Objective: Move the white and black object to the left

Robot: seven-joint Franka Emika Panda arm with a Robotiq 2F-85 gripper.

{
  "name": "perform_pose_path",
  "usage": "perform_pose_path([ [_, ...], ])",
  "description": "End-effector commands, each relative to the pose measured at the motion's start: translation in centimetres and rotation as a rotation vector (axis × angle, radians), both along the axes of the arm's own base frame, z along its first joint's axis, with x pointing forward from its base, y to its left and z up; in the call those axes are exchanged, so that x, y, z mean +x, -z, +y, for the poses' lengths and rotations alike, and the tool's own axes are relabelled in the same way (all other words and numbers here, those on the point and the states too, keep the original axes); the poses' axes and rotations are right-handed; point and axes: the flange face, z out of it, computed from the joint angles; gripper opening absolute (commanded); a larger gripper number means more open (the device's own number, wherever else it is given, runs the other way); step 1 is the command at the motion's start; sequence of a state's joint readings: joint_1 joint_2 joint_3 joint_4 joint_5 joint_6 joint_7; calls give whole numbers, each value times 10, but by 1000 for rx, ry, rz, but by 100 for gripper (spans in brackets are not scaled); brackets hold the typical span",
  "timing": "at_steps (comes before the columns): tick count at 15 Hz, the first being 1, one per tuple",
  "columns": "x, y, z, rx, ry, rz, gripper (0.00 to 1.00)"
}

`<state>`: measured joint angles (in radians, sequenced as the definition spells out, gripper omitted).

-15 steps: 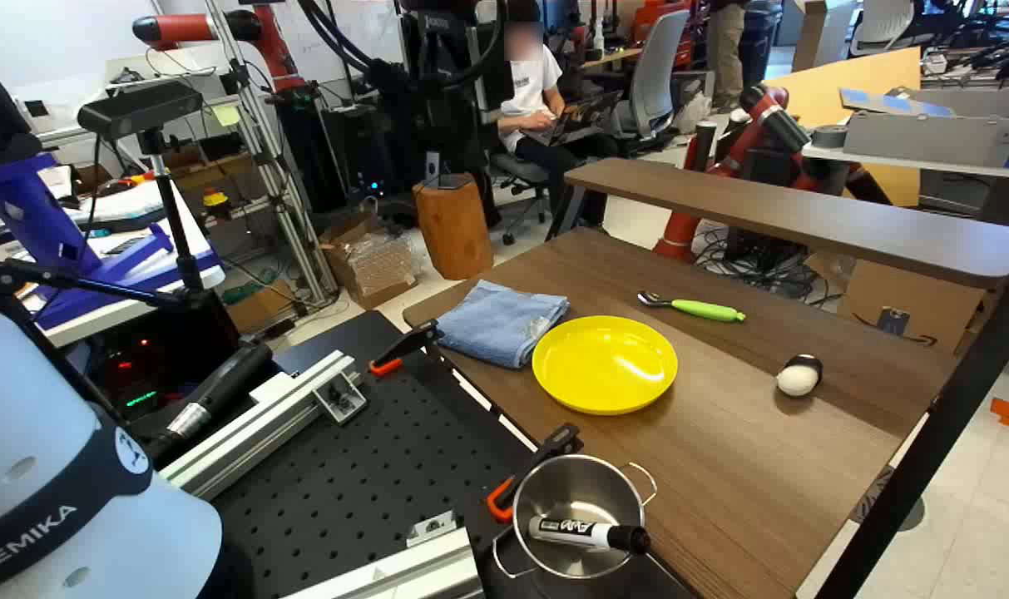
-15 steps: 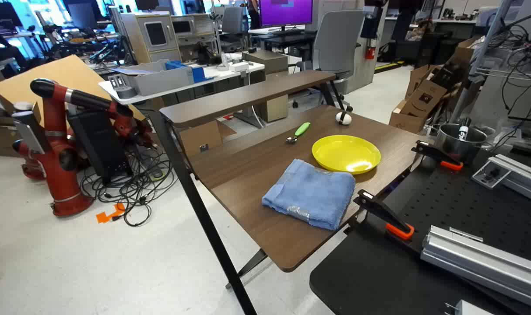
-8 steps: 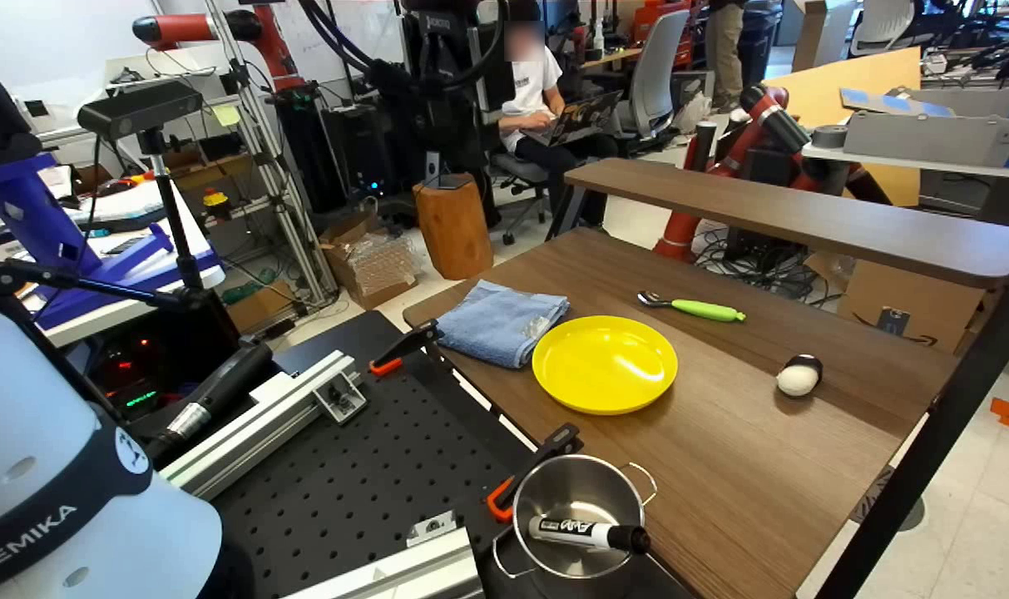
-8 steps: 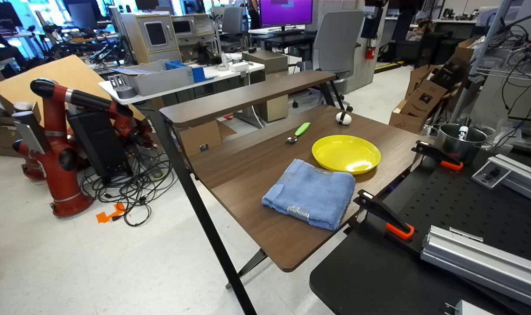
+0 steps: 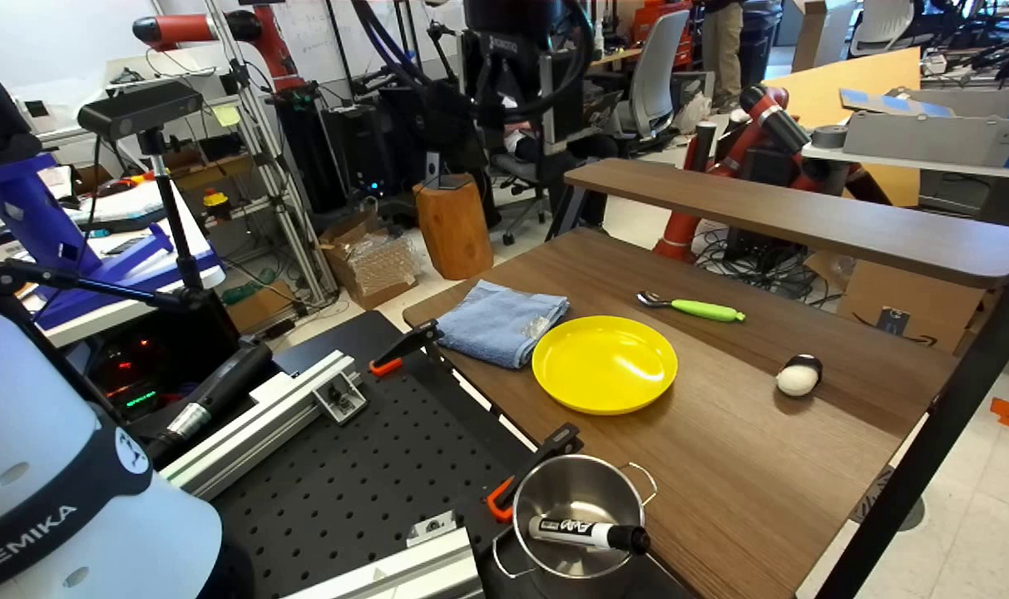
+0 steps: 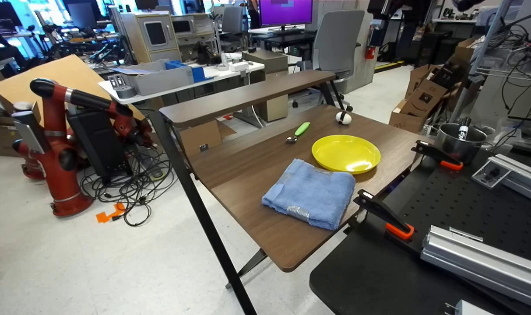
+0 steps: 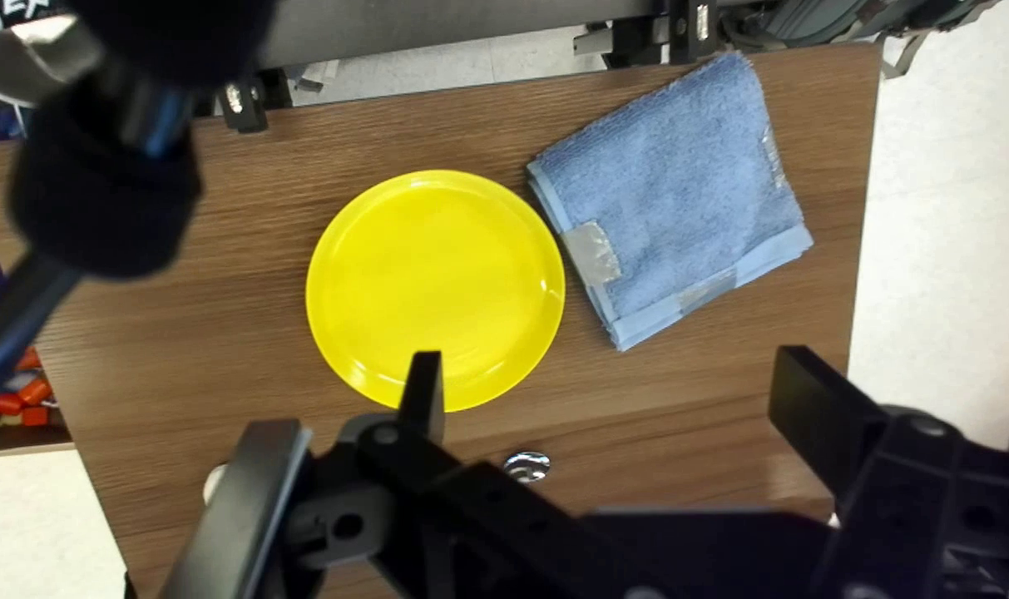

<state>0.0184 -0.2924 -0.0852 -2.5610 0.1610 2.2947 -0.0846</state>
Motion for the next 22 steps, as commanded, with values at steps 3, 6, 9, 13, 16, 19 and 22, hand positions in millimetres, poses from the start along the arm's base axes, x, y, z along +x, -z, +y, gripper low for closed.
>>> perform_pose_path([
  [3,35,21,-58,19,54,-28,100],
  [6,58,27,-97,29,122,-45,100],
  [9,93,44,-139,16,198,-58,100],
  [13,134,89,-175,0,273,-37,100],
  [16,164,134,-180,16,312,-10,100],
  [19,190,174,-182,26,353,23,100],
  [22,209,200,-189,20,405,41,100],
])
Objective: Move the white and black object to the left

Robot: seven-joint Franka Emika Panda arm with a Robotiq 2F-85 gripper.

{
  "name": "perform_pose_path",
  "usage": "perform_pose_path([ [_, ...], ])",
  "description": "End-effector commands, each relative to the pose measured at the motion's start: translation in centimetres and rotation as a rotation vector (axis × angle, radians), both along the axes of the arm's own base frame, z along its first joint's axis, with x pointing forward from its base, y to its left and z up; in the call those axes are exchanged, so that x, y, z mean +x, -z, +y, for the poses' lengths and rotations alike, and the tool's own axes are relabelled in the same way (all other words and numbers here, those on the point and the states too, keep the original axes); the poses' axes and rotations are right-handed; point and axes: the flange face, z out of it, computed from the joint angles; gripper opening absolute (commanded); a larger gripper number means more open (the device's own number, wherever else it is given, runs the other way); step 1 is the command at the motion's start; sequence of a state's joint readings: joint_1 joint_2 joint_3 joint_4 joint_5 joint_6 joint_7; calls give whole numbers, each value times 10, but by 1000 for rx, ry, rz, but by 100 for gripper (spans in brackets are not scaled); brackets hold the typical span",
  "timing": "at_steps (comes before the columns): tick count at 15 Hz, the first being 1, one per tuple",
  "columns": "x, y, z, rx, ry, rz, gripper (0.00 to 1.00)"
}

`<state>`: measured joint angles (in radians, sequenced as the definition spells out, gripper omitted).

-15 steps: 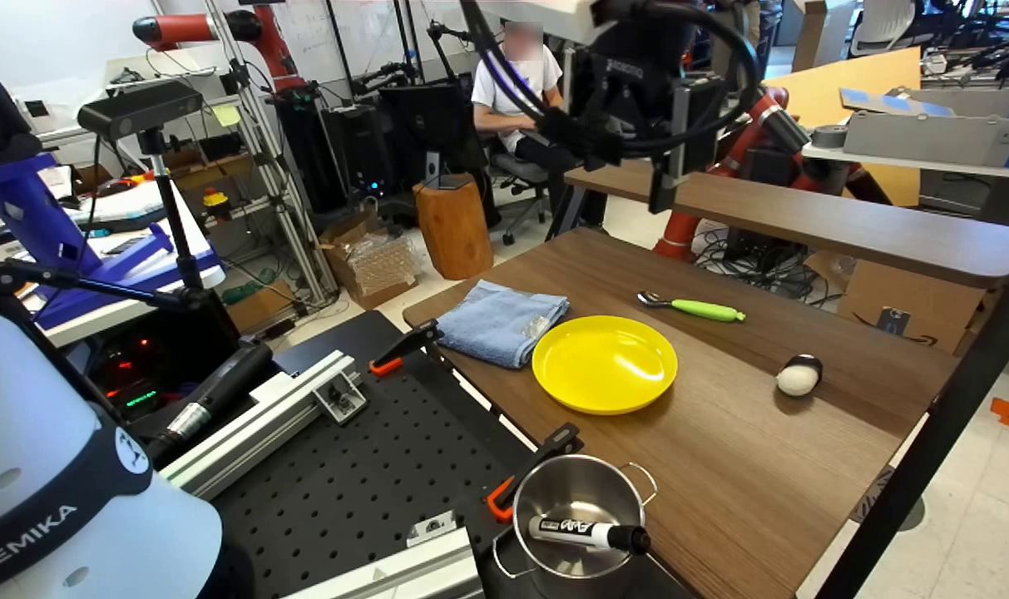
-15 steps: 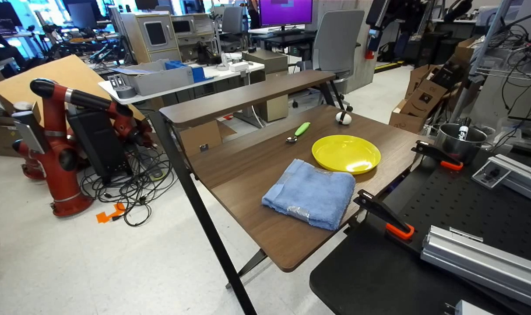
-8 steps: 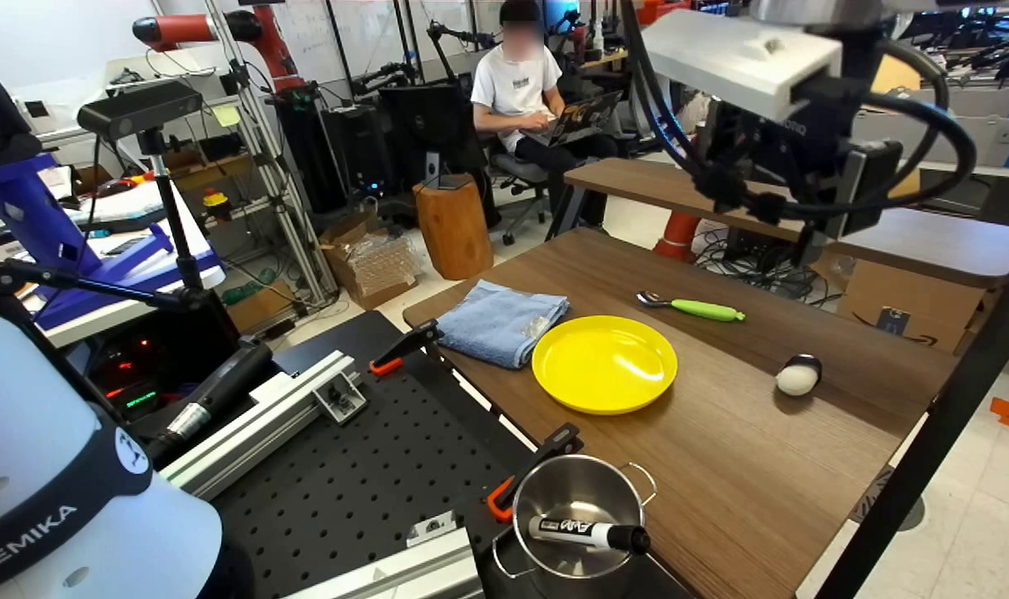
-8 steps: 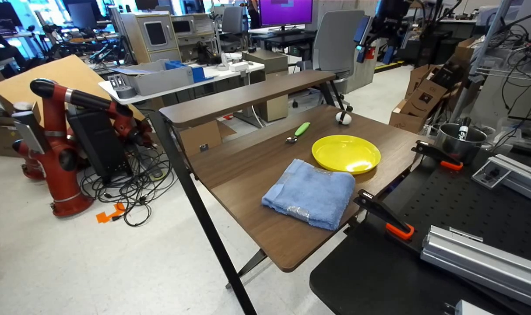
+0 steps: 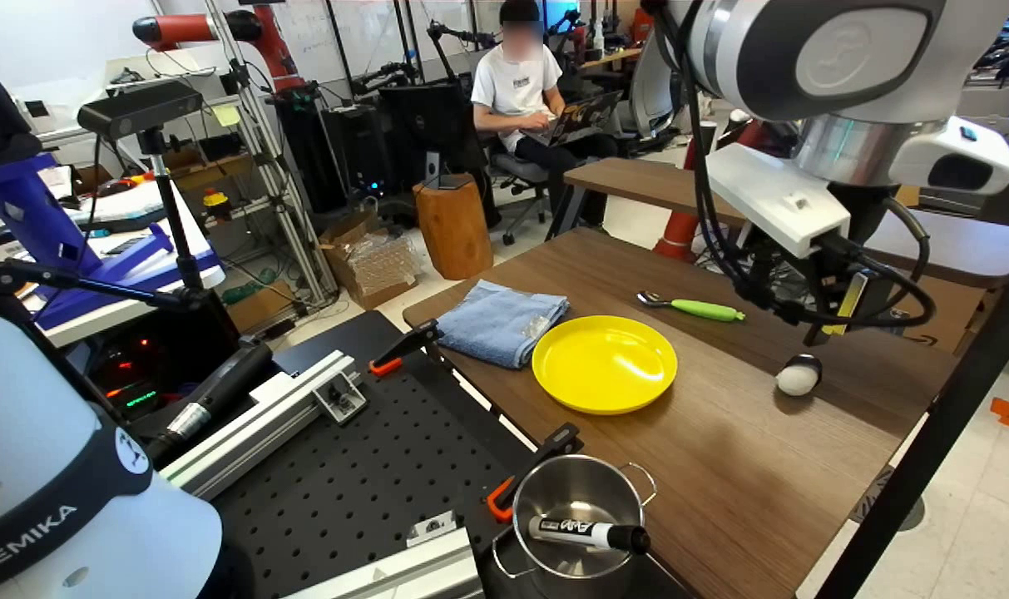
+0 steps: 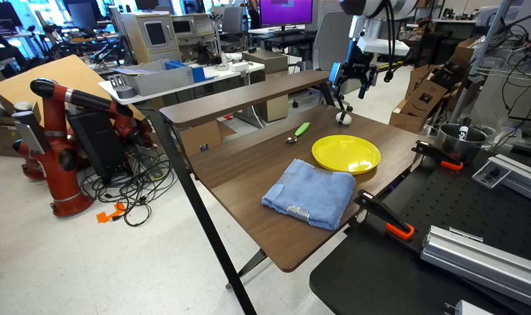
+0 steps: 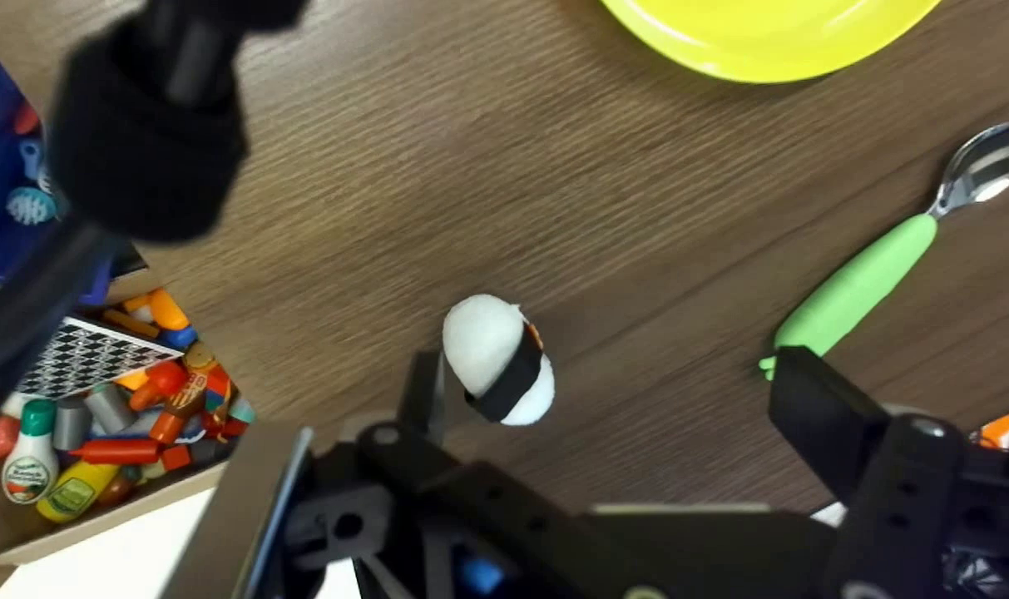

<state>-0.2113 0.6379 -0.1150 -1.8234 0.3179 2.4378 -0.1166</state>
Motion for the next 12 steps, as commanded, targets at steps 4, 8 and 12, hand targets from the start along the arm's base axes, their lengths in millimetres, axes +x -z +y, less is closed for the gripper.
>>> perform_pose_path([
  [4,36,38,-20,7,115,20,100],
  [8,41,64,-19,-6,146,46,100],
  [12,44,80,-20,-11,165,67,74],
])
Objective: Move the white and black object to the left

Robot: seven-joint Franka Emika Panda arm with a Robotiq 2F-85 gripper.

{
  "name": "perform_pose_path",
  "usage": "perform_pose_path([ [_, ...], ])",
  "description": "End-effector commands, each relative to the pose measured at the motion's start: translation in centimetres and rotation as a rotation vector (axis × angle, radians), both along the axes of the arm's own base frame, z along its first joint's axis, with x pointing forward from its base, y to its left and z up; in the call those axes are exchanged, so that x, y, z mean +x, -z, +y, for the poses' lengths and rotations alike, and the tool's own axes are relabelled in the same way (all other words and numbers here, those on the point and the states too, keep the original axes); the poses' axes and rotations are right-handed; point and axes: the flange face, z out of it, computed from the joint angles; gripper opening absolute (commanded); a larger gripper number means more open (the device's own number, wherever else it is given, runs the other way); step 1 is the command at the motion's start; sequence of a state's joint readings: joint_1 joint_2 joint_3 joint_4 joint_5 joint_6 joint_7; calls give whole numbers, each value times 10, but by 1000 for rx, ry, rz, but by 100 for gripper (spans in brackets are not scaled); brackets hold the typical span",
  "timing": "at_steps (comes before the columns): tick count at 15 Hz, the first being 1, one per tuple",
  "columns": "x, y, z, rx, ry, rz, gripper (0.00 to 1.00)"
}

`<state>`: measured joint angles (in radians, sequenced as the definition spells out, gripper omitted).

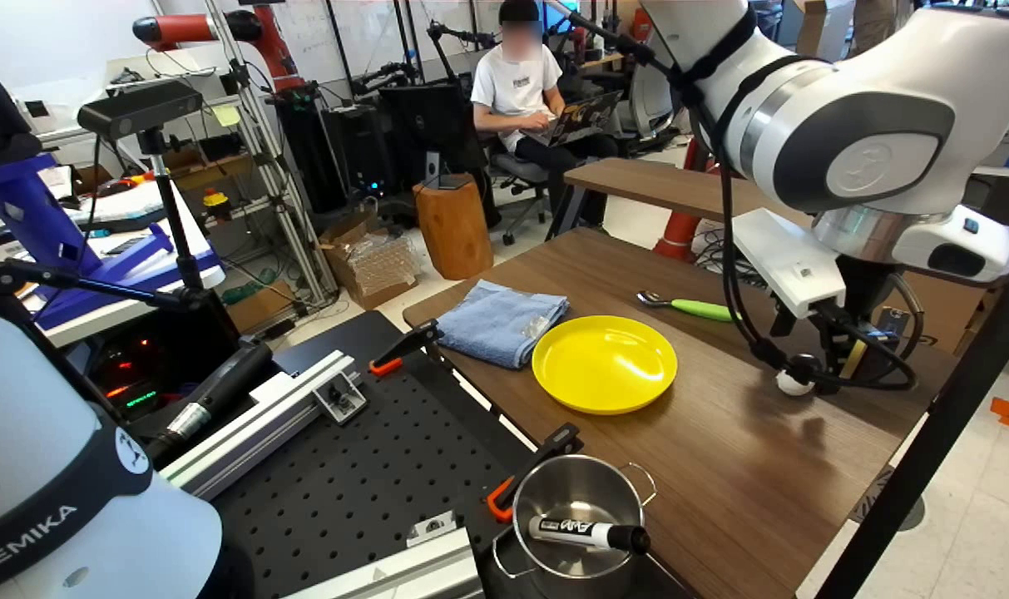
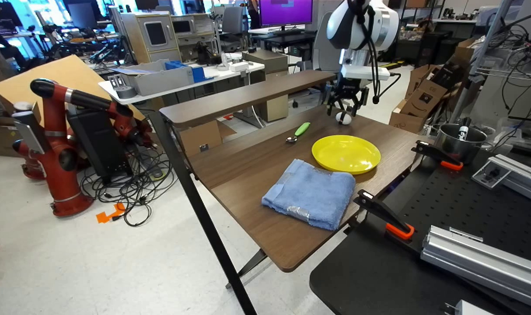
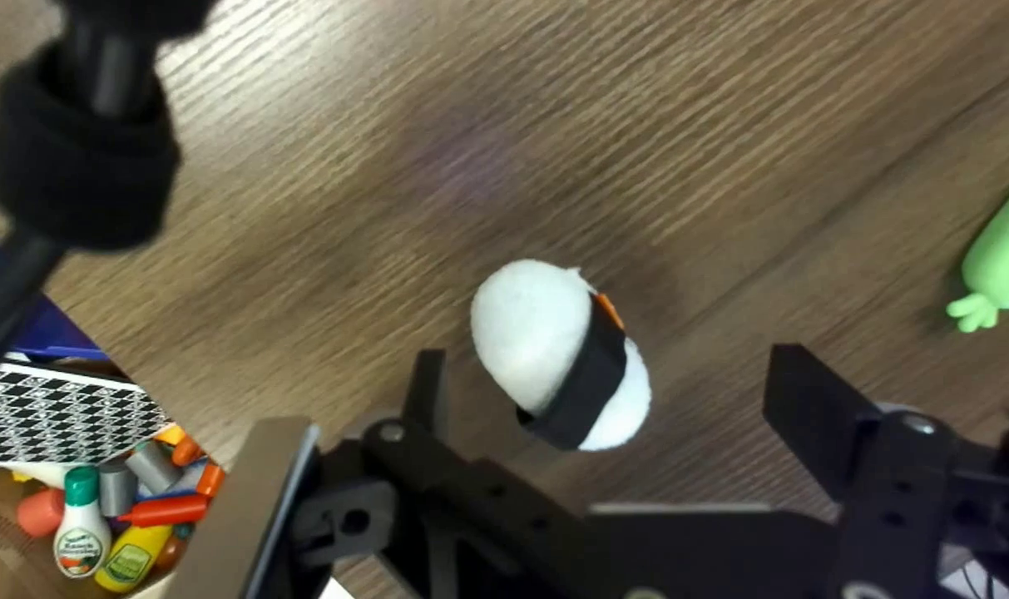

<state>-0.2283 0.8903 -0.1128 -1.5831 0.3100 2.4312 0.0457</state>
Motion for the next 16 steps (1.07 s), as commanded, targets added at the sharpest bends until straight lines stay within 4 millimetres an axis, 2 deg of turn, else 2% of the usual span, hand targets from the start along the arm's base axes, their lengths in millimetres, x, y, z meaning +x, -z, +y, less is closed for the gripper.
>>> perform_pose_path([
  [1,10,7,-2,4,17,27,68],
  [4,10,5,-3,35,13,42,42],
  [9,8,-5,-8,57,25,62,5],
  [10,6,-10,-8,65,20,66,2],
  [12,3,-17,-8,72,20,65,5],
  [13,1,-24,-7,71,23,62,2],
  [16,-3,-55,-3,64,21,33,5],
])
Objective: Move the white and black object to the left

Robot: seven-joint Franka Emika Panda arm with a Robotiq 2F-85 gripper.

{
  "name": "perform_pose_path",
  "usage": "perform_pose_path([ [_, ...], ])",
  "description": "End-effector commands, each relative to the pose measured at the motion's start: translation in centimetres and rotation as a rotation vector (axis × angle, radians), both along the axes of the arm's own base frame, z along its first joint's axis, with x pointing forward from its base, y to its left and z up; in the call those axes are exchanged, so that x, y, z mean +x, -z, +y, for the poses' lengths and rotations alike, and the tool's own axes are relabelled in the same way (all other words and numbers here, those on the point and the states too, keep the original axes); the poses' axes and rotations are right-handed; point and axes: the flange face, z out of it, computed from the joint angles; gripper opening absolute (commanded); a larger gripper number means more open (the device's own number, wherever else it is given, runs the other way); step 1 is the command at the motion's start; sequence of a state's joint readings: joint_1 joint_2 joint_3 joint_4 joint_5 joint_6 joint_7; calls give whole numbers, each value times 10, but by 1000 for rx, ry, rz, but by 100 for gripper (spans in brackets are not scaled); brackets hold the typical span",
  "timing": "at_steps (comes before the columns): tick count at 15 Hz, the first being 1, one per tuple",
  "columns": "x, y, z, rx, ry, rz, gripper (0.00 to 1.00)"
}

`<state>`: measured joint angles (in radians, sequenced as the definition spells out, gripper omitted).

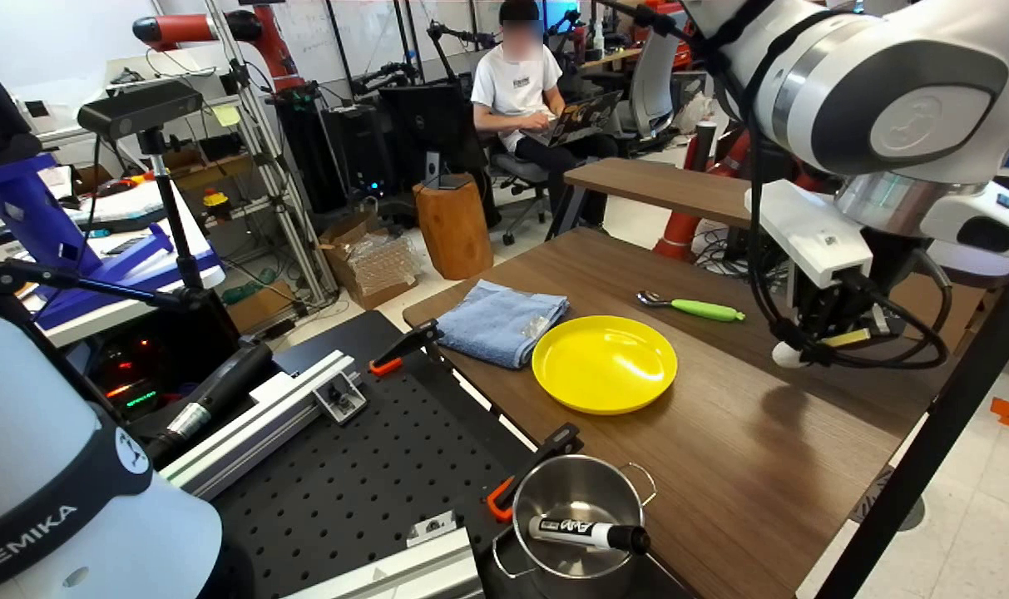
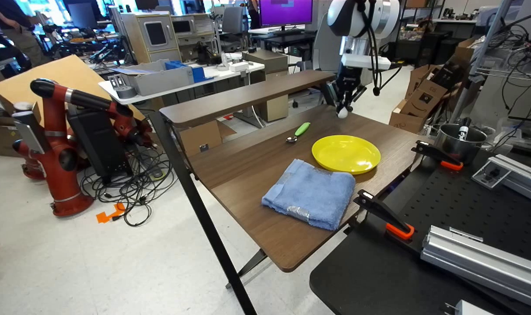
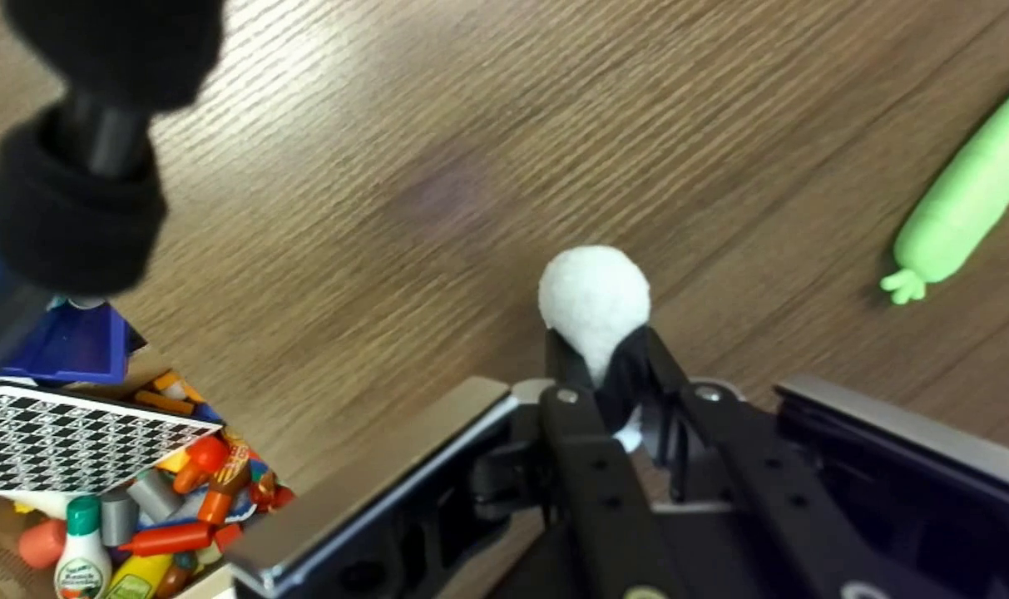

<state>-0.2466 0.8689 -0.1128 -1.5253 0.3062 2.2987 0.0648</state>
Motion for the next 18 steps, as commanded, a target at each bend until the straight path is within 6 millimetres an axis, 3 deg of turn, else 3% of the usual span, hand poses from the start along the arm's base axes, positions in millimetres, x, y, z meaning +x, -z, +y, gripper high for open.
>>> perform_pose_path([
  [1,-12,-42,8,17,8,-22,5],
  [5,-23,-101,36,-2,-21,-85,5],
  [9,-37,-134,101,-8,-103,-123,5],
  [12,-44,-141,164,-16,-173,-132,5],
  [16,-43,-133,248,-54,-248,-122,5],
  [18,-41,-130,280,-80,-278,-124,5],
])
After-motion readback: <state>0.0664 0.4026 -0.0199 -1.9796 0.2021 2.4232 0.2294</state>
